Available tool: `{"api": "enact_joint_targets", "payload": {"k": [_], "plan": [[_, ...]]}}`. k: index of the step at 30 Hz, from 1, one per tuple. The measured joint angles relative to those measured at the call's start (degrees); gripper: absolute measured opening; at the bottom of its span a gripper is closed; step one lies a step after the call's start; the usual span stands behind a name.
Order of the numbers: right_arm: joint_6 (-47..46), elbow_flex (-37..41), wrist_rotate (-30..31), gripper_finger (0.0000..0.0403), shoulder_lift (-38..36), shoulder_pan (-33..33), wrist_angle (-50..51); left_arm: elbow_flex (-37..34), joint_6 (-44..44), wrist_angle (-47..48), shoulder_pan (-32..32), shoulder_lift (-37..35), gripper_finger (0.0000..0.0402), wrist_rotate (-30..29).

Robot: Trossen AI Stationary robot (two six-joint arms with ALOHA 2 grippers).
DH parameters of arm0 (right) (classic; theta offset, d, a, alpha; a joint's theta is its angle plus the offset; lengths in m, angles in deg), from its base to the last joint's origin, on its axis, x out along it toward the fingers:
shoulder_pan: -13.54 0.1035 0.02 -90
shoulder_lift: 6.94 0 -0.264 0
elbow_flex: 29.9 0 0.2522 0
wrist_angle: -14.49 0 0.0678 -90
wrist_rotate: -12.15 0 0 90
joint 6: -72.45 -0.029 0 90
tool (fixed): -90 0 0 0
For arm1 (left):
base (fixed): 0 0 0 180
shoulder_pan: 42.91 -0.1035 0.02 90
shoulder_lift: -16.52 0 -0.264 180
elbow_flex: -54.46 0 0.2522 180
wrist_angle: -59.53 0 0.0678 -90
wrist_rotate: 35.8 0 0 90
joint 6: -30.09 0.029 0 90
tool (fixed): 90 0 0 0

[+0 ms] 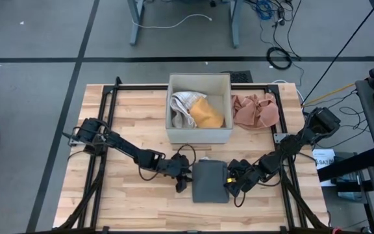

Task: Fold towel
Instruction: Put the gray towel into the laundry bin

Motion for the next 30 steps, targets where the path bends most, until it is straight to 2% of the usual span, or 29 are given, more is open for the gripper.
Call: {"api": "enact_joint_targets", "payload": {"k": [3,7,12,30], "plan": [[0.63,0.02,0.08,0.0261,0.01,0.0,-0.1,0.0,-2.86,1.42,-1.43,0.0,0.0249,1.35],[1.51,0.04,0.2,0.0261,0.07,0.02,-0.72,0.02,-6.04,2.51,-2.67,0.0,0.0277,3.49],[2.16,0.11,0.59,0.0261,0.15,0.0,-1.98,0.02,-7.63,2.46,-4.0,-0.04,0.0282,5.86],[-1.19,0.13,4.11,0.026,-4.59,1.25,0.17,0.02,-7.74,1.99,-4.36,-0.04,0.0282,5.61]]}}
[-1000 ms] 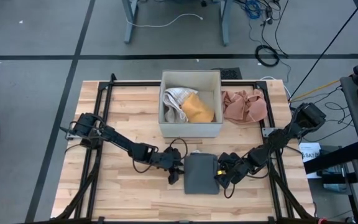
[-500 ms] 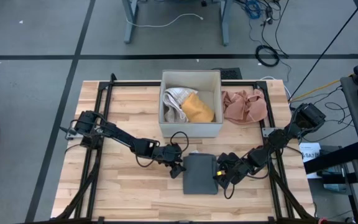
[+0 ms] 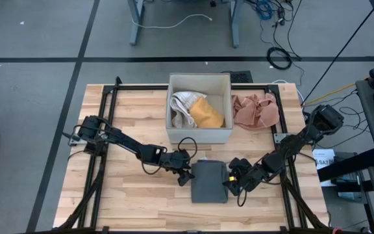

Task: Fold towel
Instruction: Put the gray towel into the laundry bin

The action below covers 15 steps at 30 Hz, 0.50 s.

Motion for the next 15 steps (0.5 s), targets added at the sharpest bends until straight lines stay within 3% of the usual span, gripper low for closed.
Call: {"api": "enact_joint_targets", "payload": {"k": [7,15], "plan": [[-2.17,0.0,0.22,0.026,3.23,0.01,-0.93,0.0,-0.02,-1.62,-0.04,0.0,0.0282,-0.04],[1.38,-0.02,2.54,0.026,6.65,-1.83,-9.6,0.0,-0.65,-3.71,-0.07,0.88,0.0282,-1.77]]}}
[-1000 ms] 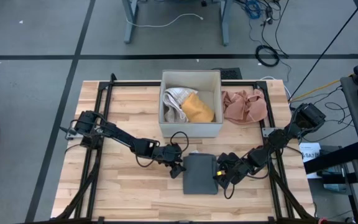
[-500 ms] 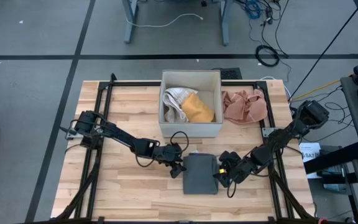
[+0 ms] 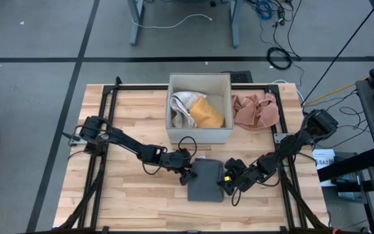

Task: Fold towel
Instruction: Put the gray towel into the laundry bin

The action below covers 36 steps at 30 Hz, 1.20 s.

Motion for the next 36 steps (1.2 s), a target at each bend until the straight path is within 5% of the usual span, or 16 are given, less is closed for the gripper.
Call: {"api": "enact_joint_targets", "payload": {"k": [11,21,24,36], "plan": [[3.16,-0.2,-0.35,0.0238,5.56,-2.07,-6.06,0.17,-0.52,-6.06,0.0,4.77,0.0249,0.98],[15.28,0.04,-3.25,0.0018,3.87,-2.01,-8.89,-0.05,5.03,-9.26,0.19,4.93,0.0048,2.56],[17.86,0.02,-3.2,0.0018,1.1,-2.0,-9.36,-0.2,7.21,-12.65,0.26,4.74,0.0013,4.6],[30.55,-0.03,-1.42,0.0007,-12.92,-1.9,-6.44,2.7,21.08,-10.28,0.28,-7.04,0.0007,4.07]]}}
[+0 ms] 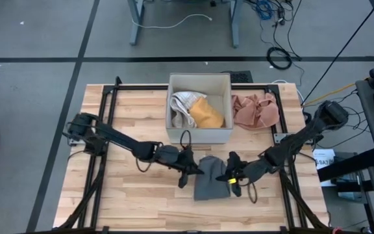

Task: Fold towel
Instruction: Put the gray towel into the laundry bin

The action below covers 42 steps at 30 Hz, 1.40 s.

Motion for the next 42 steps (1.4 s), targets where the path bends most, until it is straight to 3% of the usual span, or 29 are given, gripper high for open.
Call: {"api": "enact_joint_targets", "payload": {"k": [9,18,23,29,35,42], "plan": [[14.21,-0.05,4.68,0.0006,-15.94,-2.43,3.36,5.35,14.53,18.2,-0.25,-15.34,0.0007,-12.45],[32.01,-8.33,4.63,0.001,-22.96,-13.06,5.57,16.85,25.11,30.31,-5.71,-17.08,0.0007,-20.13],[37.76,-16.97,0.34,0.0012,-21.29,-20.68,10.69,22.63,28.16,37.09,-10.04,-17.05,0.0007,-22.4],[42.47,-24.32,-0.74,0.0013,-14.88,-30.97,20.44,25.72,30.43,43.33,-14.83,-17.1,0.0007,-24.74],[42.28,-25.14,-7.68,0.0014,-7.48,-40.85,22.57,25.7,30.9,50.92,-21.14,-16.29,0.0007,-26.6],[41.48,-25.14,-12.42,0.0014,0.24,-47.49,22.93,25.7,30.81,55.58,-26.88,-11.77,0.0007,-26.52]]}}
